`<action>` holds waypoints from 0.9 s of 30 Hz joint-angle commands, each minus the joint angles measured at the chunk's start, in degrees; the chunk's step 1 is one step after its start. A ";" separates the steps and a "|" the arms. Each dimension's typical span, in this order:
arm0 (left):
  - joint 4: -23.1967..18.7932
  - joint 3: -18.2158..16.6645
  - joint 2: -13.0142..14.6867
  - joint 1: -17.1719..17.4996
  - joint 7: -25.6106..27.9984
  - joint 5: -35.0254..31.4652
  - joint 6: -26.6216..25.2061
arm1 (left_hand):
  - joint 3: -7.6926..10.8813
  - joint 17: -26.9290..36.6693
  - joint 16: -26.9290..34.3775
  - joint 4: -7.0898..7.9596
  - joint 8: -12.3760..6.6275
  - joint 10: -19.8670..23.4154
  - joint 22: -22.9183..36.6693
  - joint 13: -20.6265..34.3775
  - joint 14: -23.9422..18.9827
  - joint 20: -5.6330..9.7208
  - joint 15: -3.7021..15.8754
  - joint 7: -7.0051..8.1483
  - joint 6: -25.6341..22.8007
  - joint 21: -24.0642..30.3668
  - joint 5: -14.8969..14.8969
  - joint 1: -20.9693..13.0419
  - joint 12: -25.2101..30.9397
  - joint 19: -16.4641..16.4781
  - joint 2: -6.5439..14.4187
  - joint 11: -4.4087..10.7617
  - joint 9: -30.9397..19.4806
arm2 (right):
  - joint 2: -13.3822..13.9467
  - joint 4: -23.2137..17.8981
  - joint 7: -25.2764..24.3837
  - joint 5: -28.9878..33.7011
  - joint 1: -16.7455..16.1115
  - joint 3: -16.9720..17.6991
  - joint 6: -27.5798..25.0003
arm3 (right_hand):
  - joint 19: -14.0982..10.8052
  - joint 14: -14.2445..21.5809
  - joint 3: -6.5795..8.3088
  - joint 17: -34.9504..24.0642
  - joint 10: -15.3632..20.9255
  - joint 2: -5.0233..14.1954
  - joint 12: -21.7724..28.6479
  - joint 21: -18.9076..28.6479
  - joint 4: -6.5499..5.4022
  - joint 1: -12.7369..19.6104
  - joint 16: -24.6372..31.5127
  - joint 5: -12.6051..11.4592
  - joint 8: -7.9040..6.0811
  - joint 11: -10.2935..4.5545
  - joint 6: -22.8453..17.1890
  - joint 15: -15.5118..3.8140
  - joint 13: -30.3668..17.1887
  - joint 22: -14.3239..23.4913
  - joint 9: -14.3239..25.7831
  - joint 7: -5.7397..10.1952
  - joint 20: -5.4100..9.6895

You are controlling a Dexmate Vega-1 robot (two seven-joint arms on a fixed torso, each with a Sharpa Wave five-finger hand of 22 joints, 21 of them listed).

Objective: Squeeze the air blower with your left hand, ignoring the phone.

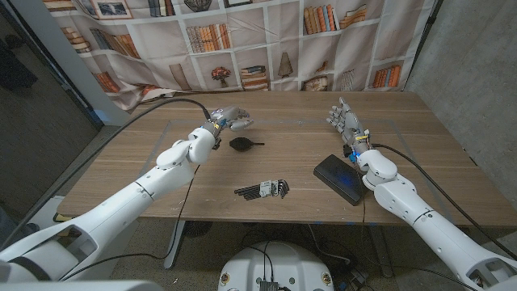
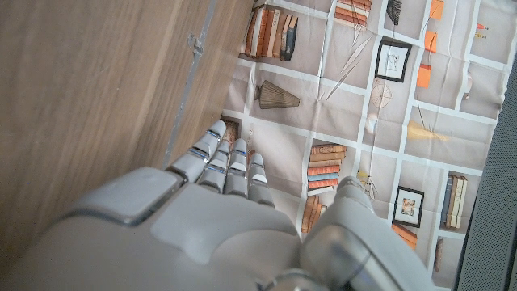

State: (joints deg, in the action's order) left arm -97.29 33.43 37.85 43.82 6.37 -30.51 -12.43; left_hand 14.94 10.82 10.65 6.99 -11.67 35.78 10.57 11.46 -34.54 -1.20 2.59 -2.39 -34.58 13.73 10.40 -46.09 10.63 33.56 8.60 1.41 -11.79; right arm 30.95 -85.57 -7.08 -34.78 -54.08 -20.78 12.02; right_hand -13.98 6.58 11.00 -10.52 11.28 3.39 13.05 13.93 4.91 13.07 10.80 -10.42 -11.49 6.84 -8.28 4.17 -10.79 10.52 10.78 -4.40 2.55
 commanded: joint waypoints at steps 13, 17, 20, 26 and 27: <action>8.14 -5.96 -3.71 2.34 12.28 23.74 15.98 | -2.06 0.01 0.08 2.46 0.43 -0.70 0.13 -0.10 1.48 -0.36 -0.83 -1.20 1.52 -1.15 -0.13 5.37 0.35 -1.87 -1.12 -1.07 0.07 | -0.81 1.89 0.64 0.64 0.47 0.01 2.78 | -1.29 0.98 0.10 -0.12 1.50 0.48 0.27 -0.06 0.38 0.06 -0.01 0.21 -0.50 -0.60 -2.67 -0.72 -0.12 0.16 0.11 -0.08 0.69; 8.47 -6.93 -3.62 2.88 13.30 25.89 17.83 | -3.00 -0.03 -0.20 2.64 0.80 -2.40 0.11 -0.13 2.79 -0.65 -1.45 -1.18 3.00 -1.52 -0.03 7.07 -0.10 -2.78 -1.67 -1.65 0.14 | -0.83 2.06 0.83 0.90 0.54 -0.03 3.31 | -1.37 1.12 0.10 -0.12 1.62 0.45 0.30 -0.07 0.42 0.07 0.02 0.21 -0.47 -0.60 -2.72 -0.67 -0.12 0.15 0.10 0.06 0.73; 8.46 -7.67 -3.41 3.34 13.73 27.40 18.87 | -3.95 -0.08 -0.59 2.58 1.12 -3.74 0.09 -0.16 4.71 -0.59 -1.72 -1.24 4.74 -1.92 0.05 8.56 -0.22 -3.95 -2.36 -2.01 0.21 | -0.86 2.17 0.73 1.48 0.46 -0.01 4.35 | -1.40 1.16 0.09 -0.11 1.62 0.43 0.29 -0.08 0.44 0.07 0.02 0.22 -0.47 -0.60 -2.77 -0.67 -0.12 0.15 0.10 0.15 0.73; 11.97 -9.20 -4.39 3.21 11.29 34.23 25.51 | -5.42 -0.08 -0.61 2.42 1.31 -6.61 0.08 -0.17 7.22 -2.17 -2.24 -1.27 7.88 -2.34 0.25 10.96 -0.36 -5.86 -3.16 -2.87 0.30 | -0.87 2.10 -0.16 3.28 0.38 0.03 6.41 | -1.83 1.61 0.12 -0.08 2.13 0.37 0.43 -0.01 0.59 0.21 0.11 0.22 -0.51 -0.67 -3.10 -1.00 -0.11 0.15 0.10 0.43 0.77; 12.85 -9.40 -4.80 3.14 11.02 35.32 26.92 | -5.53 -0.08 -0.63 2.40 1.37 -6.67 0.08 -0.17 7.47 -2.24 -2.30 -1.39 8.22 -2.31 0.27 11.12 -0.31 -5.84 -3.23 -2.87 0.30 | -0.78 1.97 -0.26 3.51 0.38 0.02 6.49 | -1.86 1.69 0.13 -0.07 2.25 0.36 0.47 -0.01 0.63 0.25 0.12 0.22 -0.54 -0.63 -3.22 -1.08 -0.11 0.15 0.10 0.53 0.77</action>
State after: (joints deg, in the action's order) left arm -89.04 26.65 34.46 46.64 18.73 -5.21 4.97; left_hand 9.71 10.65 10.35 9.31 -10.38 29.60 10.55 11.18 -27.67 -2.89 0.47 -3.67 -27.08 11.43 10.40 -35.40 10.35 27.76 5.74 -1.44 -11.45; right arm 30.20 -83.76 -6.62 -33.41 -53.72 -20.80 15.85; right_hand -15.13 7.60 11.00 -10.50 12.93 3.39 13.05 13.93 5.25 13.07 10.80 -10.42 -11.49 6.22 -10.78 3.16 -10.79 10.52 10.78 -3.97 2.46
